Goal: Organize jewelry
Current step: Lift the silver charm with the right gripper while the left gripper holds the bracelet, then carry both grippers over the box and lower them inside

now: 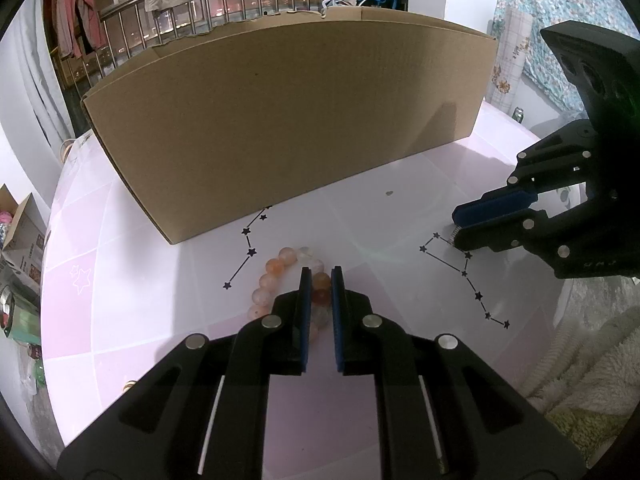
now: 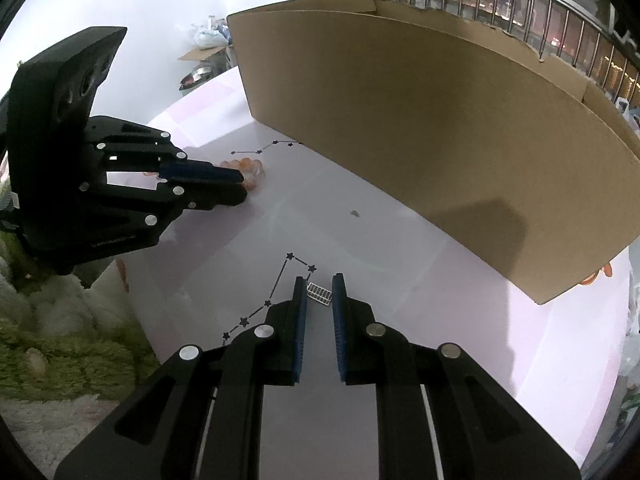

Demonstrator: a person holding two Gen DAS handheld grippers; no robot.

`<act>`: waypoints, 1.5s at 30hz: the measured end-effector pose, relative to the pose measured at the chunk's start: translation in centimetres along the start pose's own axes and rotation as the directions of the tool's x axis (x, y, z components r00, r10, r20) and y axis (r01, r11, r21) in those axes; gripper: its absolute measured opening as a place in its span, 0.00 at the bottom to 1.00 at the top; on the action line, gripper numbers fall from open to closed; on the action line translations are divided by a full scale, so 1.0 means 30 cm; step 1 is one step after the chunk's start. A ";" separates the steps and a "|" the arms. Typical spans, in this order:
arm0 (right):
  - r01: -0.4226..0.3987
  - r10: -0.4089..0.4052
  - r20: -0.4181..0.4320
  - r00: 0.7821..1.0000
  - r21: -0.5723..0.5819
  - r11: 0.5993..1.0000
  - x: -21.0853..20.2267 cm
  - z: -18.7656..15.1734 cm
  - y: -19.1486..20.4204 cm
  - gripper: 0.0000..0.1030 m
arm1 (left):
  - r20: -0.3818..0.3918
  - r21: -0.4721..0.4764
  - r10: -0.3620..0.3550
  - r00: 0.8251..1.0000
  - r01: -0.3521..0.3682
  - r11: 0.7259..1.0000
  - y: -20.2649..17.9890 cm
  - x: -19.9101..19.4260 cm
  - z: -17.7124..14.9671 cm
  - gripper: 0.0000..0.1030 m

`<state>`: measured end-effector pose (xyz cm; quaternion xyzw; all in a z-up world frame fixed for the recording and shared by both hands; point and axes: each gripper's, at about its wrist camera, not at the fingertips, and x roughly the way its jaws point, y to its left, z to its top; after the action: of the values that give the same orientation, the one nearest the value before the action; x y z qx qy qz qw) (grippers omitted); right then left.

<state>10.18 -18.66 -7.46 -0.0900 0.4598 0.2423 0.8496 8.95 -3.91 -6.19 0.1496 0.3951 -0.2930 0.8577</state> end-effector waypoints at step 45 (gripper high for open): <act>-0.103 0.128 -0.072 0.989 0.282 0.954 -0.066 0.569 -0.453 0.13 | 0.071 -0.151 -0.193 0.979 0.202 0.968 0.184 -0.026 0.556 0.08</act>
<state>28.59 -24.66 2.80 0.0464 0.5311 0.2205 0.8168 21.82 -7.42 5.26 0.0331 0.4061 -0.3487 0.8441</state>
